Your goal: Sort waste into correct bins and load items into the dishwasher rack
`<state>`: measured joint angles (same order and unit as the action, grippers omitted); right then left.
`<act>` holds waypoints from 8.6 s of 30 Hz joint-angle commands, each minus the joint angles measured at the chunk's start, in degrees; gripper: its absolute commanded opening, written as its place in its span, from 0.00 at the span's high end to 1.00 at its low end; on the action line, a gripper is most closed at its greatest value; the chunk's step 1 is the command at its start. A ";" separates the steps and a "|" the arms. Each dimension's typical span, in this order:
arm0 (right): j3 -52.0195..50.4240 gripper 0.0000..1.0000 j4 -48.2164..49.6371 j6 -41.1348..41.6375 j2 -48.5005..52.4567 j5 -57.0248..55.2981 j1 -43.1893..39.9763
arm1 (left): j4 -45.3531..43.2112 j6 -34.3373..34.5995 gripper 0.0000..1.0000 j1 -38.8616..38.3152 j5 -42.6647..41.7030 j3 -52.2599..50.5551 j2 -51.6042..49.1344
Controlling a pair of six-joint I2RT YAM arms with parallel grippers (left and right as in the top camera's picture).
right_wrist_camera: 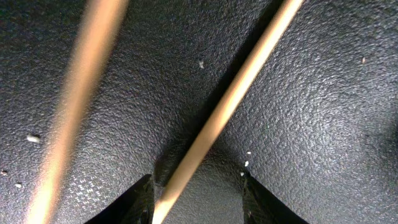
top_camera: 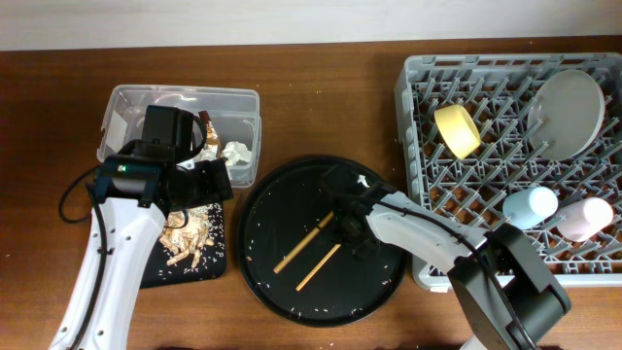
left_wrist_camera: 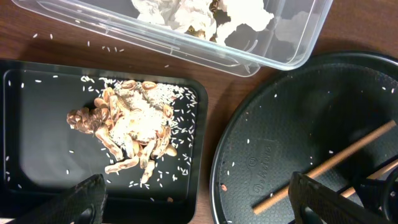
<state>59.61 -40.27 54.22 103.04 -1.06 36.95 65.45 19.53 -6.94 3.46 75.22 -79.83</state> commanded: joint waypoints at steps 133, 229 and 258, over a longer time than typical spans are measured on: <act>25.14 0.95 -31.01 -58.71 -3.87 8.37 -35.32 | 4.90 5.51 0.01 8.59 4.26 -0.02 0.09; -59.30 0.02 35.85 -57.20 -102.84 1.86 -35.82 | -7.50 -9.77 0.01 4.70 -3.72 -27.41 51.32; -59.30 0.02 35.85 -57.20 -102.84 1.86 -35.82 | -27.93 -9.97 0.01 4.74 -2.51 -52.35 70.18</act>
<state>0.86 -4.43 -3.05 0.80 1.30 0.84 45.41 9.23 -2.20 0.75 31.40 -15.66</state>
